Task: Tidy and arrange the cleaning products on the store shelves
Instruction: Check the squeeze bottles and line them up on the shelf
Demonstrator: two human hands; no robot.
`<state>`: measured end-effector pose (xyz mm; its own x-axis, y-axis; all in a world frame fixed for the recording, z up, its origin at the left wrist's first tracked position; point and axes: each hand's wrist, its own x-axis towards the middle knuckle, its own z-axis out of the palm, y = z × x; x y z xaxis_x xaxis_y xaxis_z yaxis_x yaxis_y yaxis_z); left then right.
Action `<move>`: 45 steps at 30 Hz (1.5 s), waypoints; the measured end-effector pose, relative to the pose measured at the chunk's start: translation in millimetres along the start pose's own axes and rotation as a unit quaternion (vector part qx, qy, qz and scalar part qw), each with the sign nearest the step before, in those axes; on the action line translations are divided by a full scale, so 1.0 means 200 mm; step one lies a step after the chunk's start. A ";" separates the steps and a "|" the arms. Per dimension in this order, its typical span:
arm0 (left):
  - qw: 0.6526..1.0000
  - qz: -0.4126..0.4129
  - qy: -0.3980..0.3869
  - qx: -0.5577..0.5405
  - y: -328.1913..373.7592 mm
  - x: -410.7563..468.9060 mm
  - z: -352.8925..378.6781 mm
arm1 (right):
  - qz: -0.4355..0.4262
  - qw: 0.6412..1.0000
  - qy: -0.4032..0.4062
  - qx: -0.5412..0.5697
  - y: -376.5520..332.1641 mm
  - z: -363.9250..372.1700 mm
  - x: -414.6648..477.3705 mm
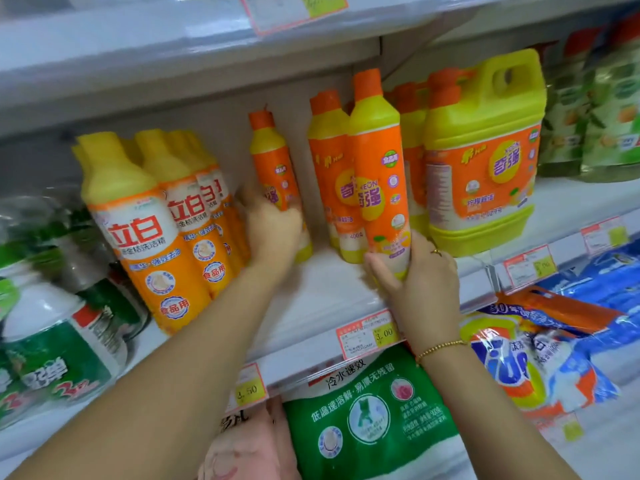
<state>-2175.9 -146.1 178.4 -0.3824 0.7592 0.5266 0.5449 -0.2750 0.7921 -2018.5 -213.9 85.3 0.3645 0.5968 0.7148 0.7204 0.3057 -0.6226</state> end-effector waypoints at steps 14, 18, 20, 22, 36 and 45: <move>0.993 -0.042 -0.060 -0.087 0.02 0.02 -0.05 | -0.007 1.000 -0.013 -0.025 0.04 0.02 -0.01; 0.989 -0.019 -0.059 -0.135 0.05 -0.21 -0.24 | 0.005 0.998 -0.055 -0.009 0.01 -0.01 -0.01; 0.986 -0.007 -0.067 -0.151 0.08 -0.31 -0.35 | 0.027 0.995 -0.090 0.027 -0.01 -0.05 0.00; 0.985 0.009 -0.072 -0.157 0.13 -0.40 -0.47 | 0.059 0.987 -0.133 0.066 -0.03 -0.09 0.01; 0.973 0.070 -0.182 -0.119 0.00 -0.87 -1.20 | -0.092 0.904 -0.320 0.268 -0.80 -0.46 -0.60; 0.980 0.051 -0.172 -0.090 -0.12 -1.00 -1.36 | -0.123 0.905 -0.307 0.266 -0.90 -0.46 -0.73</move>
<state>-2315.3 -452.1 138.7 -0.0413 0.8680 0.4948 0.4139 -0.4359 0.7992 -2147.1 -424.4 121.4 -0.2828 0.7127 0.6419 0.2891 0.7014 -0.6515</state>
